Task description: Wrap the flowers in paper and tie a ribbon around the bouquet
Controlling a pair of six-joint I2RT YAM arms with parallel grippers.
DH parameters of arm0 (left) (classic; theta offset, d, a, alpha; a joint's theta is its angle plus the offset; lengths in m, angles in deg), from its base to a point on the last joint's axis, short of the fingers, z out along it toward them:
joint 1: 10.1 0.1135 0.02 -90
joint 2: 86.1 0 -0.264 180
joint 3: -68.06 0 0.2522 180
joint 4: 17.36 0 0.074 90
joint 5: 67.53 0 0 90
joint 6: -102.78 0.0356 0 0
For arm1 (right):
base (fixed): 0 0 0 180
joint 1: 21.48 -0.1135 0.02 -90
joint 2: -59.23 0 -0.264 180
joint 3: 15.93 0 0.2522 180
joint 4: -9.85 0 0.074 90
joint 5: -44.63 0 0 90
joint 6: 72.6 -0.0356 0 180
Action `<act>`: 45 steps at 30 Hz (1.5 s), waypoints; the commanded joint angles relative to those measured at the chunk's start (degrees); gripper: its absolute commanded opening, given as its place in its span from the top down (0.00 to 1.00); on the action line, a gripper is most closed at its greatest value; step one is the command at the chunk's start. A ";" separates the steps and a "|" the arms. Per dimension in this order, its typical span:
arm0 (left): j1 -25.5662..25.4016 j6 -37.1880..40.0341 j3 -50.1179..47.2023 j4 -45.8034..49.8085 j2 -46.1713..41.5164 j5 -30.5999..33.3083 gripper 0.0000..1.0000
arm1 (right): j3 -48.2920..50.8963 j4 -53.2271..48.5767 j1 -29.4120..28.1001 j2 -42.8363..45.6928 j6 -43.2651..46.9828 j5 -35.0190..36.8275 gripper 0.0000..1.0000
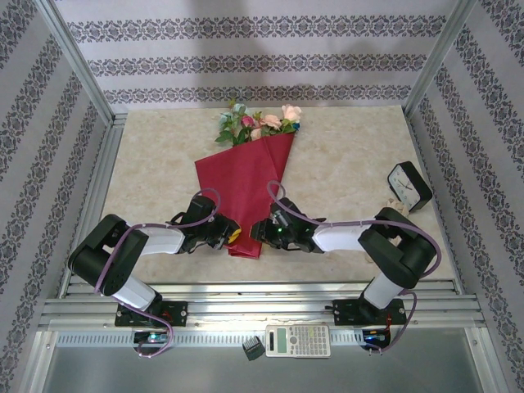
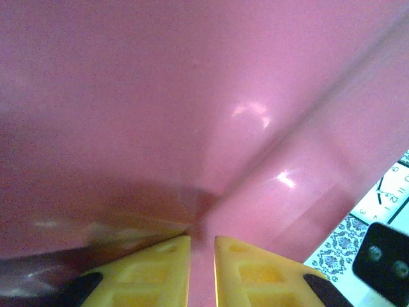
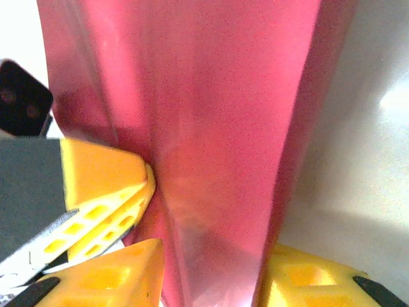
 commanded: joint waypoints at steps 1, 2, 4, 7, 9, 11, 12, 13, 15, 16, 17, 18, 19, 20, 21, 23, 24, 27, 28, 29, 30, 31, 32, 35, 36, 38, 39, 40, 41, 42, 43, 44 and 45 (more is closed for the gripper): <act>0.10 0.41 -4.84 15.19 7.41 5.57 0.82 | 0.67 0.36 -2.81 -0.35 -2.21 1.56 0.64; 0.08 0.38 -4.84 15.28 7.32 5.63 0.82 | 0.87 0.53 -3.19 -0.73 -2.68 1.95 0.68; 0.08 0.37 -4.84 15.40 7.17 5.69 0.82 | 1.33 0.97 -3.43 -1.20 -3.01 2.26 0.90; 0.10 0.43 -4.77 15.79 6.71 5.76 0.82 | 1.85 0.22 -3.38 0.18 -2.64 4.03 1.00; 0.10 0.63 -4.70 16.20 6.40 5.91 0.82 | 1.69 -0.32 -2.80 1.32 -1.35 4.15 0.91; 0.10 0.88 -4.66 16.75 6.01 6.11 0.82 | 1.75 -0.58 -1.48 2.01 -0.27 4.08 0.63; 0.10 0.93 -4.66 17.07 5.83 6.24 0.82 | 1.69 -0.25 -0.48 2.08 0.61 3.77 0.57; 0.10 0.96 -4.75 17.21 5.70 6.29 0.83 | 1.48 0.00 0.78 1.84 1.11 3.28 0.55; 0.10 1.15 -4.88 17.52 5.32 6.42 0.83 | 0.39 1.60 3.67 0.21 2.60 1.00 0.55; 0.06 1.26 -4.89 17.62 5.21 6.47 0.83 | -0.61 1.87 4.72 -0.77 3.31 0.20 0.57; 0.10 1.43 -4.88 17.91 5.05 6.62 0.83 | -2.05 1.44 5.80 -1.90 4.16 -0.55 0.59; 0.10 1.56 -4.84 18.16 4.87 6.71 0.83 | -3.41 1.41 6.88 -3.14 4.89 -1.24 0.63; 0.10 1.61 -4.79 18.32 4.73 6.77 0.83 | -4.45 1.41 7.78 -4.24 5.29 -1.80 0.68; 0.10 1.64 -4.75 18.66 4.61 6.82 0.83 | -5.54 1.64 8.58 -5.46 5.54 -2.47 0.80; 0.10 1.64 -4.73 18.92 4.39 6.98 0.83 | -6.35 2.00 9.36 -6.30 5.74 -2.96 0.94; 0.08 1.72 -4.71 19.36 3.91 7.11 0.83 | -7.29 2.03 10.24 -6.77 6.12 -2.89 1.00; 0.10 1.88 -4.67 19.62 3.56 7.31 0.83 | -7.55 2.09 10.79 -6.75 6.26 -2.68 1.00; 0.10 2.49 -4.42 20.75 2.92 7.67 0.83 | -8.50 2.03 12.31 -7.37 6.62 -2.46 0.63; 0.10 2.77 -4.27 21.13 2.76 7.67 0.83 | -9.19 2.03 13.06 -8.25 6.68 -2.57 0.57; 0.10 3.04 -4.07 21.56 2.67 7.71 0.83 | -10.07 2.11 13.75 -9.34 6.87 -2.96 0.55; 0.08 3.48 -3.76 22.07 2.66 7.82 0.83 | -11.32 2.36 14.65 -10.95 7.02 -3.87 0.54; 0.04 3.85 -3.43 22.91 2.61 8.00 0.83 | -12.76 2.68 15.46 -12.81 7.17 -4.86 0.54; 0.10 4.15 -3.13 23.45 2.47 8.08 0.83 | -14.10 2.84 16.06 -14.31 7.22 -5.47 0.54; 0.04 4.23 -3.13 24.53 1.67 8.61 0.83 | -18.36 2.88 17.92 -18.44 7.44 -7.71 0.75; 0.10 4.31 -3.00 24.98 1.44 8.82 0.83 | -19.38 2.99 18.47 -19.22 7.33 -8.04 0.94; 0.10 4.49 -2.78 25.87 0.92 9.22 0.83 | -20.39 2.95 19.36 -19.45 7.60 -7.95 1.00; 0.10 4.66 -2.58 26.45 0.71 9.41 0.83 | -20.83 2.95 19.80 -19.40 7.81 -7.88 1.00; 0.06 4.82 -2.32 26.92 0.52 9.57 0.83 | -21.34 2.88 20.24 -19.40 8.00 -8.07 1.00; 0.08 5.05 -2.09 27.34 0.33 9.78 0.83 | -21.81 2.86 20.74 -19.57 8.15 -8.22 0.85; 0.05 5.35 -1.63 27.88 0.21 9.86 0.83 | -22.45 2.76 21.26 -19.94 8.09 -8.11 0.65; 0.10 5.89 -1.02 28.63 0.15 10.04 0.83 | -23.48 2.56 21.77 -20.65 7.94 -8.33 0.57; 0.10 6.30 -0.41 29.33 0.19 10.13 0.83 | -24.68 2.47 22.25 -21.59 7.77 -8.81 0.54; 0.10 6.71 0.32 29.97 0.17 10.19 0.83 | -26.32 2.32 22.70 -22.91 7.51 -9.67 0.54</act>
